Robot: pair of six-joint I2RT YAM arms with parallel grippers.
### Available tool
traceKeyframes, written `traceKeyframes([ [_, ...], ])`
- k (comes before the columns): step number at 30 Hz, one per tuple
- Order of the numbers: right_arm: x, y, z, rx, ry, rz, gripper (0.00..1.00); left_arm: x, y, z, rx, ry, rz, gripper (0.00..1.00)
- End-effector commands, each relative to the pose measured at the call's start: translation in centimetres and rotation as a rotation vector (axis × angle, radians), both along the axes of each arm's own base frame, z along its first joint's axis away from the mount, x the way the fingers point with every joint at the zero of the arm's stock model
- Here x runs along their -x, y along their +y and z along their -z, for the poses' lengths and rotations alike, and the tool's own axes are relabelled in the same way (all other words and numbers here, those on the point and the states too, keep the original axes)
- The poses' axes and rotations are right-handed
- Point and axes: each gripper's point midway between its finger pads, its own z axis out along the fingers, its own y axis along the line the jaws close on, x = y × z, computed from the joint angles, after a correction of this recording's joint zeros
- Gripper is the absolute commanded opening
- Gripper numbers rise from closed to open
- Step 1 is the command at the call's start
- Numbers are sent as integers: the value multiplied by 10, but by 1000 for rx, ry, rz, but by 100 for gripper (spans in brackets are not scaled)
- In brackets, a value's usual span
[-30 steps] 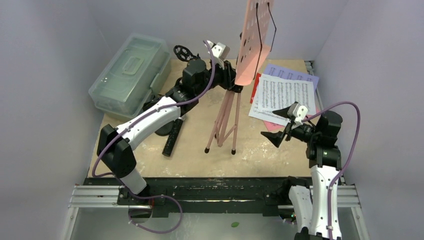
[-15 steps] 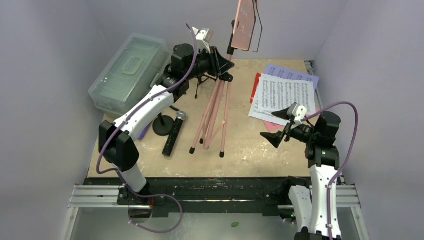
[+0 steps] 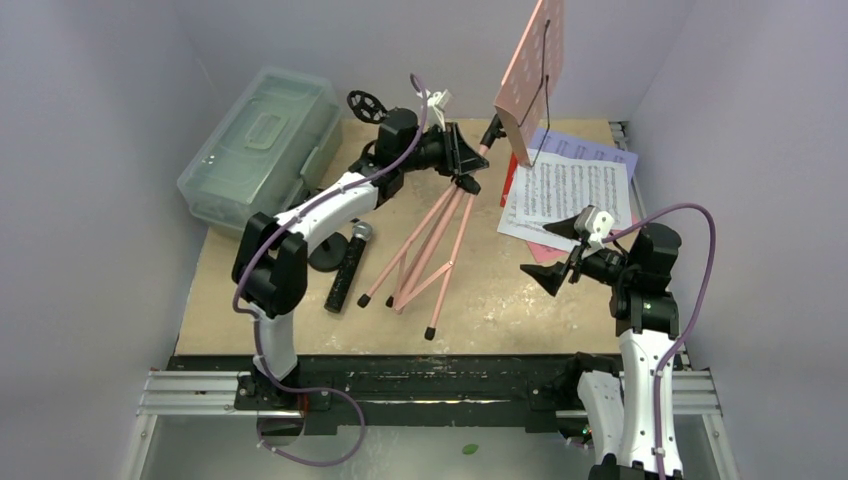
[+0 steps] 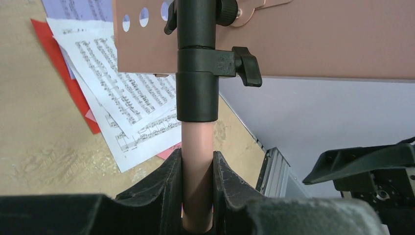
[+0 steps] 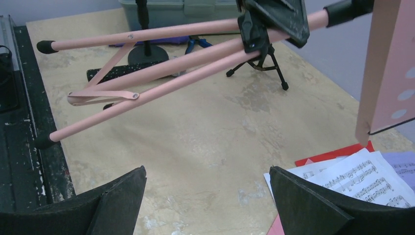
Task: Pack up the instrument practice props
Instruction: Place the music stand at the center of the board.
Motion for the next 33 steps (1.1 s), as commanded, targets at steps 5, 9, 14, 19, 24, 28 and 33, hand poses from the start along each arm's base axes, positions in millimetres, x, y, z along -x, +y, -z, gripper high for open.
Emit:
traceKeyframes([
  [5, -2, 0, -2, -9, -6, -4, 99, 5, -11, -87, 295, -225, 82, 0],
  [9, -2, 0, -1, -10, -3, -3, 99, -1, -17, -61, 277, -175, 97, 0],
  [14, -2, 0, 0, -10, -2, -3, 99, -4, -25, -30, 259, -113, 125, 0],
  [19, -2, 0, 1, -10, 0, -5, 99, -8, -30, -11, 252, -75, 138, 0],
  [24, -2, 0, 2, -11, 2, -6, 99, -18, -31, 7, 206, -46, 103, 0],
  [28, -2, 0, 1, -12, 1, -9, 99, -34, -27, 25, 105, -39, 27, 0],
  [33, -2, 1, 1, -13, 0, -12, 99, -50, -20, 43, -16, -53, -42, 0],
])
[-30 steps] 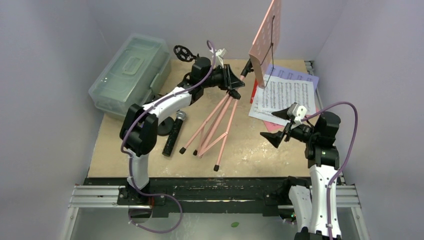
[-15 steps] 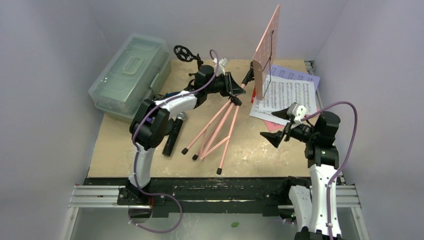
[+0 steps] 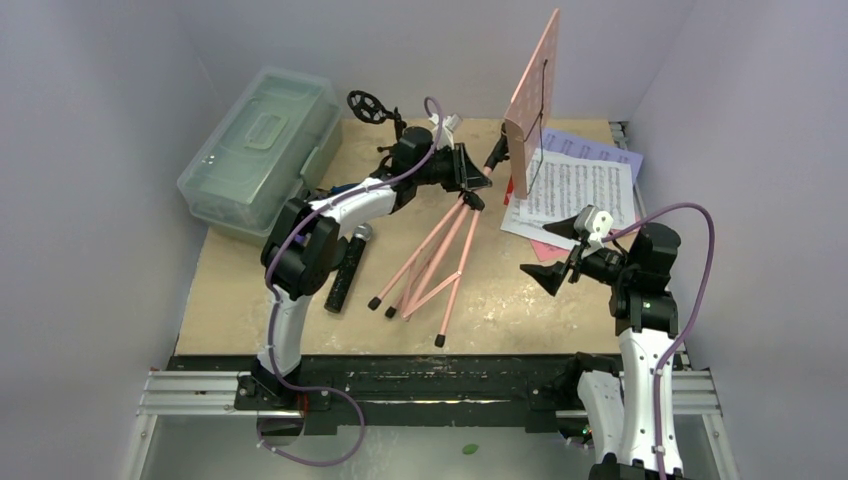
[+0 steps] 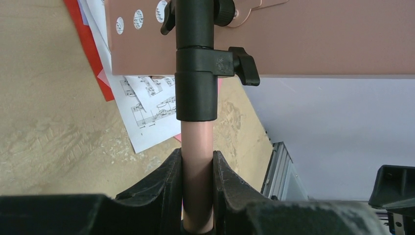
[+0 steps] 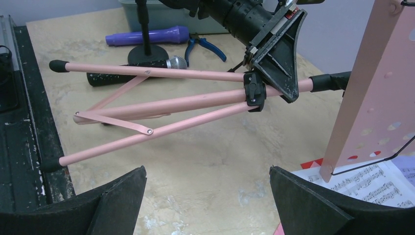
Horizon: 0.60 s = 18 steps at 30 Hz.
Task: Pack up the instrument practice props
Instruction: Place the music stand at the center of the board.
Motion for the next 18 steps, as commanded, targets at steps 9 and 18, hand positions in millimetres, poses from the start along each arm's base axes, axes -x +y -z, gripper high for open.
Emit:
traceKeyframes([
  [9, 0, 1, 0, -11, -6, -16, 99, -37, 17, -55, -113, -304, -115, 0],
  [18, 1, 2, 1, -13, -5, -19, 99, -44, 28, -57, -185, -330, -162, 0],
])
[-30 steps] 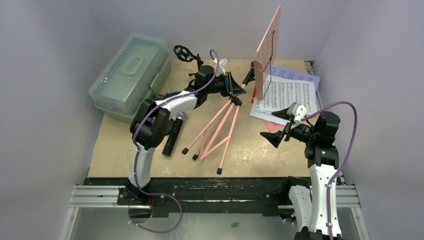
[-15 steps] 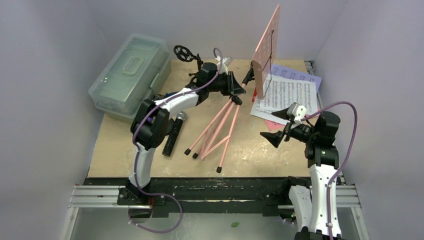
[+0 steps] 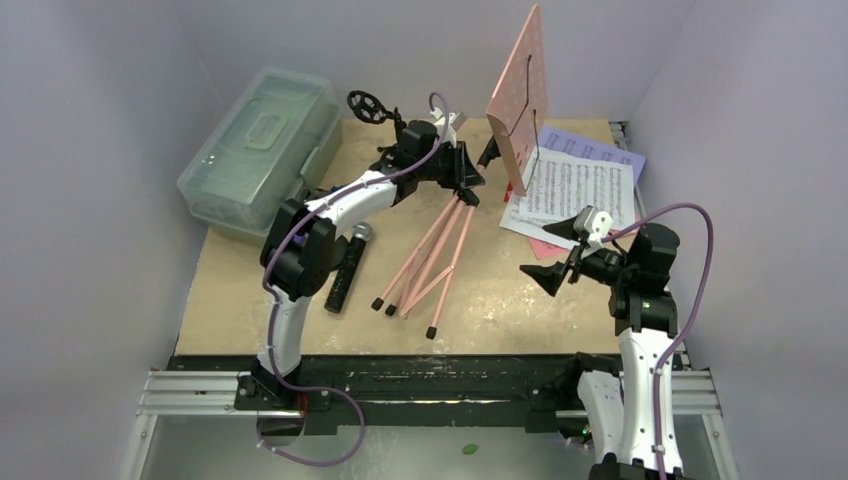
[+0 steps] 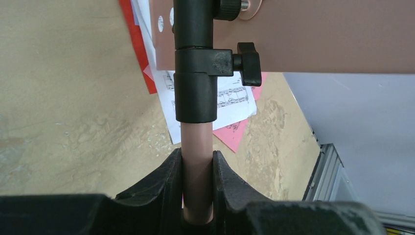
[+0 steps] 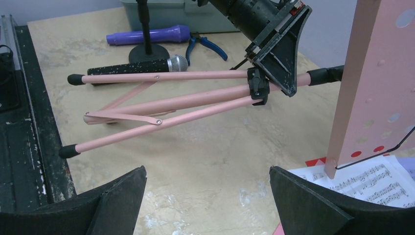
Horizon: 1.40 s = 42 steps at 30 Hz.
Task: Pack up the instrument practice props
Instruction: Place the music stand at the center of the board.
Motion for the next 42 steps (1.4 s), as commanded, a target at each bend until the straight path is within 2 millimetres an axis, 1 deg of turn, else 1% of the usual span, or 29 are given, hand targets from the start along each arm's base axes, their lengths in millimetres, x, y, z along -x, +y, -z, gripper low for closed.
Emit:
traceKeyframes([
  [1, 1, 1, -2, -10, -12, -16, 99, -31, 15, -65, -1, -244, -86, 0],
  [4, 1, 1, -1, -11, -9, -16, 99, -32, 15, -62, -9, -237, -77, 0],
  [5, 1, 2, -1, -11, -9, -16, 99, -31, 14, -63, -1, -239, -67, 0],
  [7, 1, 1, 0, -12, -6, -16, 99, -29, 10, -71, 30, -239, -48, 0],
  [11, 1, 2, 0, -11, -7, -17, 99, -30, 6, -96, 85, -249, -35, 0],
  [13, 1, 1, -1, -10, -11, -16, 99, -32, 6, -101, 84, -249, -45, 0],
  [15, 1, 1, 0, -11, -10, -16, 99, -36, 7, -100, 64, -246, -58, 0],
  [18, 1, 2, -1, -10, -12, -18, 99, -38, 11, -78, 9, -201, -75, 0],
  [21, 1, 2, -1, -10, -12, -18, 99, -40, 11, -52, -31, -151, -78, 0],
  [24, 1, 2, 0, -10, -11, -17, 99, -42, 13, -35, -65, -131, -85, 0],
  [29, 1, 2, 0, -11, -10, -18, 99, -45, 18, -23, -115, -132, -97, 0],
  [35, 1, 2, 0, -11, -11, -20, 99, -44, 20, -17, -150, -142, -77, 0],
  [37, 1, 2, 0, -11, -9, -18, 99, -39, 16, -22, -125, -147, -43, 0],
  [38, 1, 2, 0, -11, -11, -18, 99, -36, 12, -28, -97, -152, -24, 0],
  [40, 0, 2, 1, -10, -10, -18, 99, -30, 5, -47, -23, -159, 3, 0],
  [42, 0, 1, 1, -10, -9, -17, 99, -26, 0, -71, 50, -174, 15, 0],
])
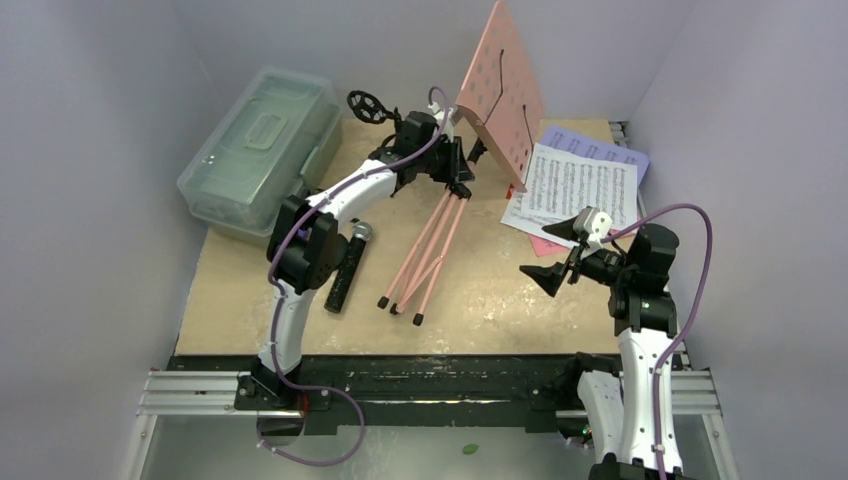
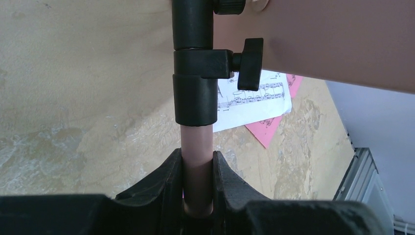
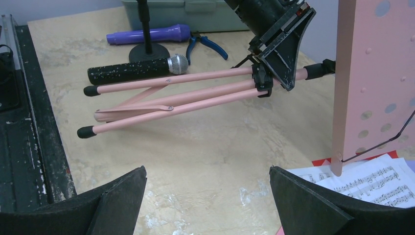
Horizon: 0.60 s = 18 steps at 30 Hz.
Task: Pack up the instrument practice props
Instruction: Place the music stand at the center of the board.
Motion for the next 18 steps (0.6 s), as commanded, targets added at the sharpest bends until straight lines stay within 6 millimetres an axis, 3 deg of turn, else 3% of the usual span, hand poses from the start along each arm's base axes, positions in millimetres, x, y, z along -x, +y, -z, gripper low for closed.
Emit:
traceKeyframes([
  [1, 0, 1, -2, -9, -13, -16, 99, -2, -23, -102, 241, -196, 78, 0],
  [8, 0, 1, -2, -8, -15, -15, 99, 17, -37, -190, 541, -245, 149, 0],
  [12, 0, 1, -2, -6, -18, -12, 99, 24, -37, -219, 644, -268, 173, 0],
  [18, 0, 0, -2, -3, -21, -8, 99, 33, -35, -245, 761, -280, 201, 0],
])
